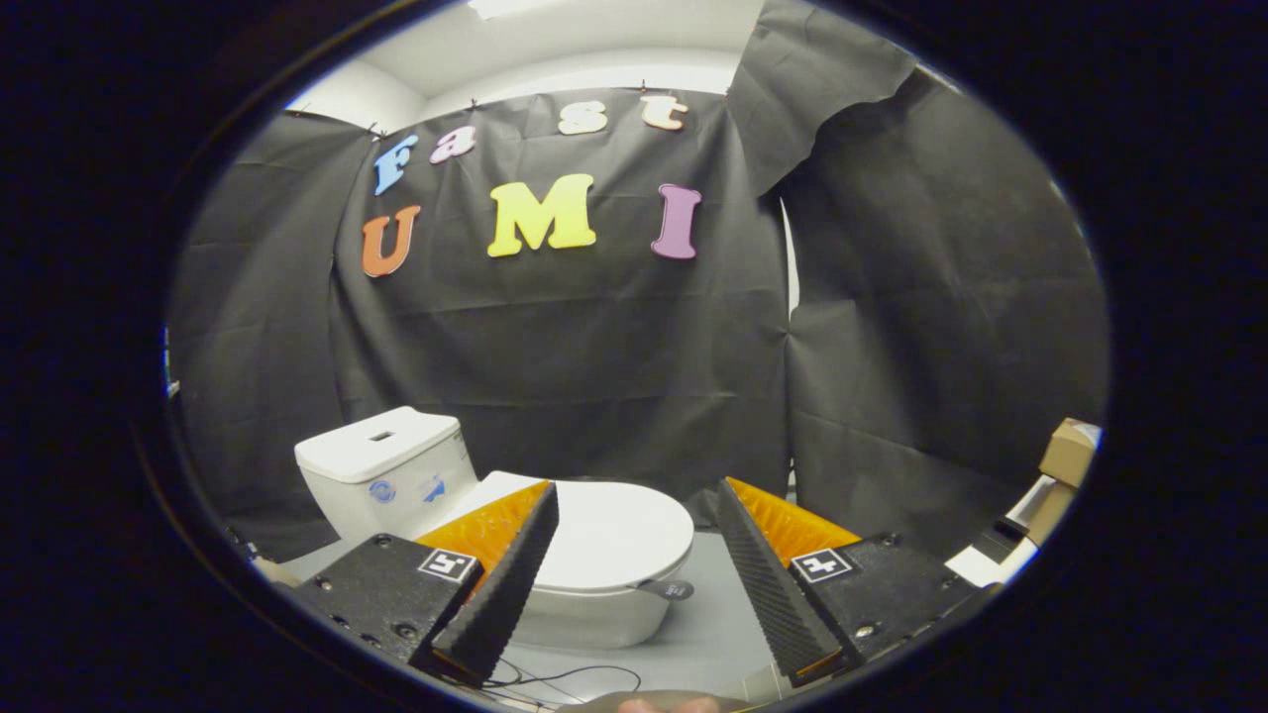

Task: Open the toilet lid.

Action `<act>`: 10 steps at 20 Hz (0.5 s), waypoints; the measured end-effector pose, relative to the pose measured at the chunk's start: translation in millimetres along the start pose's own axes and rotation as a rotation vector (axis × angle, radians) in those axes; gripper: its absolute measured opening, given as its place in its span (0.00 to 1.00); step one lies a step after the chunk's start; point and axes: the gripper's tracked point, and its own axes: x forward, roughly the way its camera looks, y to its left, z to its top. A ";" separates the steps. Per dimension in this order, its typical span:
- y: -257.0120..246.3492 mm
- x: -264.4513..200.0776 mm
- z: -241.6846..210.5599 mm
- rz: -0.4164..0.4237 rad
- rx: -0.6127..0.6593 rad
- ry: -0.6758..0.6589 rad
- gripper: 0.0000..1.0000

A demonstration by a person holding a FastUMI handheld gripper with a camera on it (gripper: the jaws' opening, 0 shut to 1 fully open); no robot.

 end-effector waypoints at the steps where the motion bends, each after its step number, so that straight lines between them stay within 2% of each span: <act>1: 0.1 1.1 -1.1 0.001 -0.002 0.002 1.00; 10: -8.1 14.0 -5.0 -0.016 -0.023 -0.025 1.00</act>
